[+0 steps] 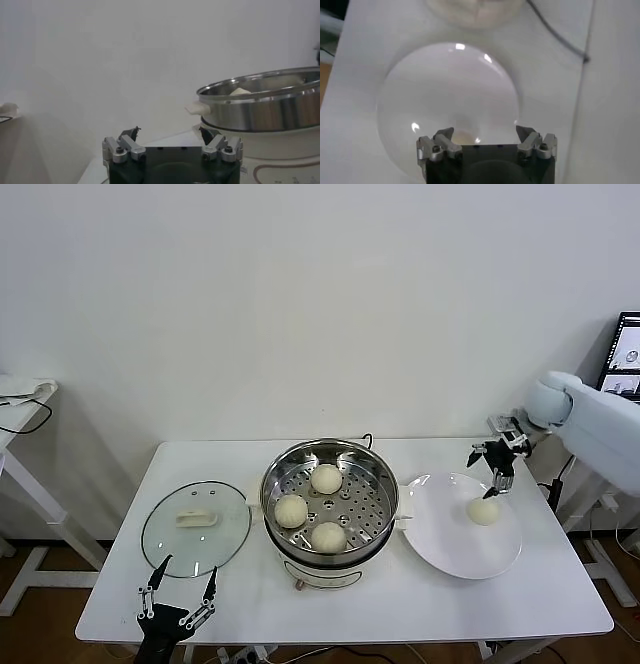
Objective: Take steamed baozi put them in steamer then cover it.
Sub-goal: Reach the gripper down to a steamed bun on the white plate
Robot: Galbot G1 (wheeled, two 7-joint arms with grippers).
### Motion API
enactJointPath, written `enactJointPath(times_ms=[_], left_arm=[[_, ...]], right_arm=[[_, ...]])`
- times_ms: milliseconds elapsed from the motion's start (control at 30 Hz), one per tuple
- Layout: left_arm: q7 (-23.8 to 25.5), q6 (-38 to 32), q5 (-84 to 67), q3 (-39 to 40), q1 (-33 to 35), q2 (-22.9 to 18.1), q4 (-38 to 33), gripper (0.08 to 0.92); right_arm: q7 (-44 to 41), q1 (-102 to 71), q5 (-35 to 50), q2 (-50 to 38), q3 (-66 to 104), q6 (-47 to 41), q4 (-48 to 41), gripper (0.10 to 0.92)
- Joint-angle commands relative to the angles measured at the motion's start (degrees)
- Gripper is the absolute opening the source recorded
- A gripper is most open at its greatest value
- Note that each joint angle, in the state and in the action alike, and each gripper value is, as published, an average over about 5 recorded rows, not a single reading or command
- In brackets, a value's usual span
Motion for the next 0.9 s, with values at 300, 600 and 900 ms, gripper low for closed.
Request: enactJointPath(times_ms=[300, 600, 900], left_arm=[[0.06, -0.74, 0.12, -0.33, 0.61, -0.08, 0.32, 0.823], [0.05, -0.78, 0.13, -0.26, 0.59, -0.17, 0.56, 0.823], [0.04, -0.81, 0.12, -0.19, 0.47, -0.19, 0.64, 0.823]], right_arm=[[2.93, -11.40, -2.25, 6.74, 6.90, -1.82, -13.89, 0.823], [3.36, -12.00, -3.70, 6.78, 7.25, -1.73, -14.73, 0.823], [4.60, -12.66, -4.46, 6.84, 8.09, -1.73, -15.11, 0.796]])
